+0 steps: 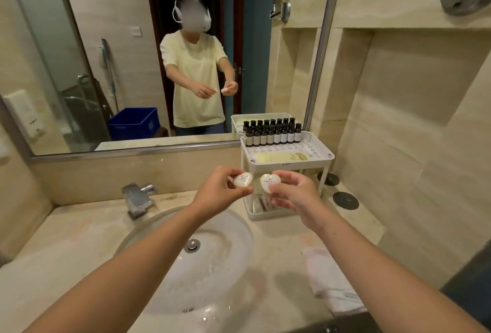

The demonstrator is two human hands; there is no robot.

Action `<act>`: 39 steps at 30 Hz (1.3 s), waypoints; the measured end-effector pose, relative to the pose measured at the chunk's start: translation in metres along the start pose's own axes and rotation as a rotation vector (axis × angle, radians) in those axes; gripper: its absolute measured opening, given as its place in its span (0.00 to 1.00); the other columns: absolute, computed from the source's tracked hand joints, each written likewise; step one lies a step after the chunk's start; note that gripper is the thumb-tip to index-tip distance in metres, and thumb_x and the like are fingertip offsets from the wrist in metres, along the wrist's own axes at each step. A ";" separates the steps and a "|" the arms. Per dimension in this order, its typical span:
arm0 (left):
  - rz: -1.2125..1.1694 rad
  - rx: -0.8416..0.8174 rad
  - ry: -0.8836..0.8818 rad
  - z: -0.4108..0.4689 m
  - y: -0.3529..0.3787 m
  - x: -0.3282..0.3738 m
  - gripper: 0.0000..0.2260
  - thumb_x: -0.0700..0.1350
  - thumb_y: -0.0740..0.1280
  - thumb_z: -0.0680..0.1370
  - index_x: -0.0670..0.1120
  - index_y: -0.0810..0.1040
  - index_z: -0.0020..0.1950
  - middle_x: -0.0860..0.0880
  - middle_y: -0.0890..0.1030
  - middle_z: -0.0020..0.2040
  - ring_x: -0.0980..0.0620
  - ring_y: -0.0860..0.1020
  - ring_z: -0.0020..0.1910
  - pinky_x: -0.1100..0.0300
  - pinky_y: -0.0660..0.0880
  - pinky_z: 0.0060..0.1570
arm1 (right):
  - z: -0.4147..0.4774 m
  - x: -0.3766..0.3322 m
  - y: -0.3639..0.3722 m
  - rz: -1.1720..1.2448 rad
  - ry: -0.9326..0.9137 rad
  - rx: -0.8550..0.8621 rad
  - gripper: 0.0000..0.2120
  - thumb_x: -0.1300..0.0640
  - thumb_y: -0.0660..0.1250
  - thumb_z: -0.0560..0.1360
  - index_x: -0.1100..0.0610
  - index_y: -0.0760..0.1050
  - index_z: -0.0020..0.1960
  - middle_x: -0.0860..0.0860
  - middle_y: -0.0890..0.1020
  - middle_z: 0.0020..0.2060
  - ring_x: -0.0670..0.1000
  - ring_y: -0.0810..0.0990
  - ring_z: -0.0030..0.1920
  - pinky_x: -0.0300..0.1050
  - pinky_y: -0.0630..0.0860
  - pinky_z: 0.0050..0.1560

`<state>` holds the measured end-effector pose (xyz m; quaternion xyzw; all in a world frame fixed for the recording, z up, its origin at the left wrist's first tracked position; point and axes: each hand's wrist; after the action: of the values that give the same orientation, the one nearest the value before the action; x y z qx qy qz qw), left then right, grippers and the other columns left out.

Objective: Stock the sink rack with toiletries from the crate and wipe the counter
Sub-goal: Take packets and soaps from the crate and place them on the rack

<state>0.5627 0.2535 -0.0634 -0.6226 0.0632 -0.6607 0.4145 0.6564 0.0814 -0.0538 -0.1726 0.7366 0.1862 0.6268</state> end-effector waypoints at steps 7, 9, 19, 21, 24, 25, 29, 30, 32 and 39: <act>0.055 -0.004 -0.006 0.097 0.012 0.001 0.17 0.52 0.76 0.68 0.55 0.78 0.54 0.56 0.79 0.50 0.58 0.79 0.45 0.53 0.80 0.48 | 0.098 -0.027 -0.011 -0.106 0.002 -0.030 0.17 0.67 0.74 0.70 0.54 0.79 0.56 0.53 0.85 0.48 0.52 0.85 0.46 0.47 0.83 0.46; 0.073 -0.003 -0.042 0.129 0.021 -0.001 0.17 0.51 0.77 0.68 0.53 0.79 0.55 0.57 0.81 0.47 0.59 0.79 0.43 0.55 0.79 0.47 | 0.131 -0.033 -0.015 -0.143 -0.001 -0.022 0.16 0.66 0.74 0.70 0.54 0.80 0.55 0.52 0.85 0.47 0.50 0.85 0.45 0.45 0.83 0.44; 0.321 0.044 -0.164 0.250 0.071 -0.028 0.15 0.51 0.77 0.67 0.48 0.81 0.49 0.52 0.81 0.46 0.53 0.78 0.46 0.51 0.78 0.49 | 0.276 -0.036 -0.024 -0.420 -0.007 -0.031 0.08 0.62 0.74 0.66 0.51 0.81 0.42 0.46 0.83 0.43 0.46 0.79 0.44 0.41 0.74 0.42; 0.386 0.035 -0.187 0.265 0.079 -0.037 0.12 0.52 0.76 0.66 0.49 0.82 0.46 0.53 0.81 0.43 0.54 0.78 0.44 0.51 0.79 0.47 | 0.298 -0.029 -0.022 -0.513 0.005 -0.021 0.07 0.59 0.74 0.66 0.50 0.81 0.41 0.44 0.82 0.42 0.44 0.79 0.44 0.43 0.77 0.44; 0.562 0.044 -0.189 0.281 0.087 -0.049 0.14 0.58 0.75 0.66 0.54 0.81 0.48 0.56 0.80 0.45 0.54 0.76 0.48 0.54 0.76 0.49 | 0.320 -0.020 -0.018 -0.651 0.018 0.003 0.05 0.56 0.74 0.68 0.47 0.81 0.42 0.41 0.82 0.41 0.43 0.80 0.42 0.44 0.78 0.43; 0.623 0.030 -0.194 0.284 0.089 -0.052 0.16 0.60 0.73 0.67 0.56 0.81 0.51 0.55 0.80 0.47 0.53 0.74 0.50 0.55 0.74 0.51 | 0.323 -0.019 -0.017 -0.684 0.022 0.007 0.05 0.55 0.74 0.69 0.47 0.80 0.42 0.41 0.82 0.40 0.43 0.80 0.41 0.41 0.76 0.38; 0.767 0.022 -0.185 0.290 0.097 -0.057 0.17 0.60 0.68 0.71 0.57 0.78 0.59 0.54 0.79 0.53 0.51 0.70 0.54 0.54 0.67 0.55 | 0.333 -0.012 -0.015 -0.755 0.047 0.001 0.03 0.52 0.74 0.70 0.46 0.81 0.43 0.40 0.82 0.40 0.42 0.78 0.42 0.39 0.67 0.33; 0.782 0.025 -0.186 0.291 0.098 -0.058 0.17 0.60 0.68 0.72 0.58 0.78 0.59 0.54 0.79 0.54 0.51 0.70 0.55 0.54 0.66 0.55 | 0.335 -0.010 -0.014 -0.768 0.050 0.001 0.03 0.51 0.74 0.70 0.46 0.81 0.44 0.40 0.82 0.41 0.43 0.78 0.43 0.39 0.68 0.35; 0.799 0.029 -0.203 0.293 0.099 -0.059 0.16 0.58 0.69 0.72 0.58 0.78 0.59 0.55 0.79 0.53 0.51 0.70 0.54 0.55 0.64 0.55 | 0.341 -0.005 -0.013 -0.792 0.053 -0.007 0.05 0.49 0.74 0.70 0.45 0.81 0.45 0.40 0.82 0.42 0.45 0.79 0.45 0.42 0.70 0.40; 0.814 0.037 -0.241 0.295 0.097 -0.058 0.13 0.51 0.69 0.71 0.58 0.79 0.55 0.56 0.80 0.48 0.51 0.69 0.53 0.57 0.62 0.52 | 0.349 0.006 -0.006 -0.837 0.003 0.010 0.07 0.45 0.72 0.69 0.45 0.77 0.43 0.39 0.80 0.39 0.47 0.79 0.46 0.51 0.76 0.55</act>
<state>0.8593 0.3542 -0.1020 -0.6120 0.2431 -0.3668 0.6571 0.9585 0.2475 -0.1109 -0.4543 0.6048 -0.0886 0.6481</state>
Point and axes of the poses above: each hand's wrist, its own z-axis towards the middle knuckle, its own y-axis out of the palm, x = y × z
